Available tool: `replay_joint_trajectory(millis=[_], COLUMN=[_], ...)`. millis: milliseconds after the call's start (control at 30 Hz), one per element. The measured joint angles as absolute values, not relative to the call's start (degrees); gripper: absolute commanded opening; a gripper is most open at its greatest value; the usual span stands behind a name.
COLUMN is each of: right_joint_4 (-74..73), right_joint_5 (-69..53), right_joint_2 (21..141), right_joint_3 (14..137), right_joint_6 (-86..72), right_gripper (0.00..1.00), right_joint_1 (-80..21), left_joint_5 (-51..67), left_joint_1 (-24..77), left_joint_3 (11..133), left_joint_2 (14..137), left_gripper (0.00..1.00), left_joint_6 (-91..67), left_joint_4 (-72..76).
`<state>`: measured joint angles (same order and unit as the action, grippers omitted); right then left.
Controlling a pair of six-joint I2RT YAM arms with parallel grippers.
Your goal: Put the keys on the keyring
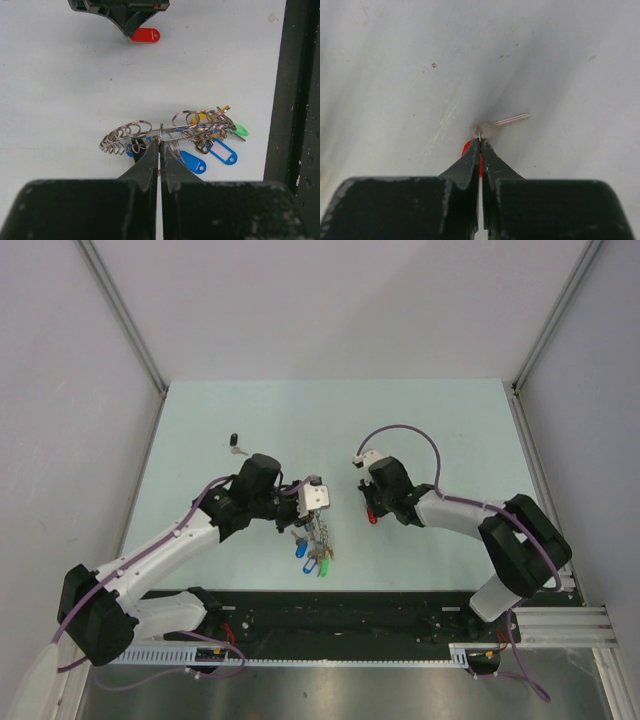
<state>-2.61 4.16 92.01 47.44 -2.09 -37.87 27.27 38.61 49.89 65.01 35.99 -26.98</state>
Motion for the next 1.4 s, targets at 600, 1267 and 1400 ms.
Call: replay_joint_trajectory(millis=[600, 1267, 1400], right_joint_4=[-1.78, 2.28, 3.18], right_joint_5=[-12.23, -27.88, -29.89], right_joint_2=[66.59, 65.32, 65.32], right_joint_3=[42.72, 41.15, 41.15], right_joint_6=[12.64, 18.17, 18.31], right_gripper=[0.0, 0.0, 0.0], right_joint_1=[-43.68, -46.17, -46.17], left_joint_5=[29.1, 35.4, 36.29], left_joint_1=[38.61, 38.59, 38.59], left_joint_3=[49.04, 48.69, 48.69], left_joint_2=[63.48, 62.67, 62.67], left_gripper=[0.0, 0.01, 0.0], left_joint_6=[35.99, 35.99, 35.97], left_joint_4=[-26.24, -25.93, -25.78])
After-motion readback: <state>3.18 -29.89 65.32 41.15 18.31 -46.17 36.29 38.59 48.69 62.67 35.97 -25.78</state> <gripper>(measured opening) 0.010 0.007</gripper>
